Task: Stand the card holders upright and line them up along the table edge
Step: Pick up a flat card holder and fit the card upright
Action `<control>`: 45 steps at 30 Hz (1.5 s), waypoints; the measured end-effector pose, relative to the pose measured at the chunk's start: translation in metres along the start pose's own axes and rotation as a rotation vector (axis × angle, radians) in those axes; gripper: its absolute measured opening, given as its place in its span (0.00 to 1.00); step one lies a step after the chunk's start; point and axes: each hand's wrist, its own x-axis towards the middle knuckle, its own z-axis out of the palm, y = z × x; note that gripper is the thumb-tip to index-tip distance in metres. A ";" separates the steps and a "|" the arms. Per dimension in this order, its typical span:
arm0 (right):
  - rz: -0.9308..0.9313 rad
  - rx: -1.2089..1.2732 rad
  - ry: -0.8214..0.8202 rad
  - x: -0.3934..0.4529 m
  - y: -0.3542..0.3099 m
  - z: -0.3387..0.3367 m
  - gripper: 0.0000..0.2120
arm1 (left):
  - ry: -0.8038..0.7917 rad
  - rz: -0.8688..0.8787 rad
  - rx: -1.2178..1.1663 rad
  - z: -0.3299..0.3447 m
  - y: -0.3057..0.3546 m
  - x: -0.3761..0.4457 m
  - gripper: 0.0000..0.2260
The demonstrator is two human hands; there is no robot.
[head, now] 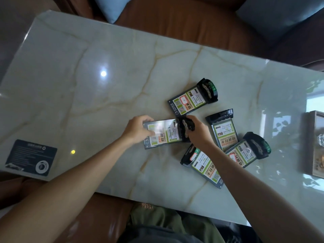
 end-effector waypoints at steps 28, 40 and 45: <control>0.015 -0.285 -0.042 0.045 0.005 -0.039 0.19 | -0.059 0.285 -0.006 0.008 0.096 -0.014 0.21; 0.637 0.784 0.048 0.093 -0.001 -0.025 0.03 | -0.112 -0.137 -0.107 0.035 0.102 0.121 0.22; 0.754 0.962 0.036 0.095 0.005 -0.018 0.05 | -0.144 -0.064 0.107 0.048 0.100 0.128 0.11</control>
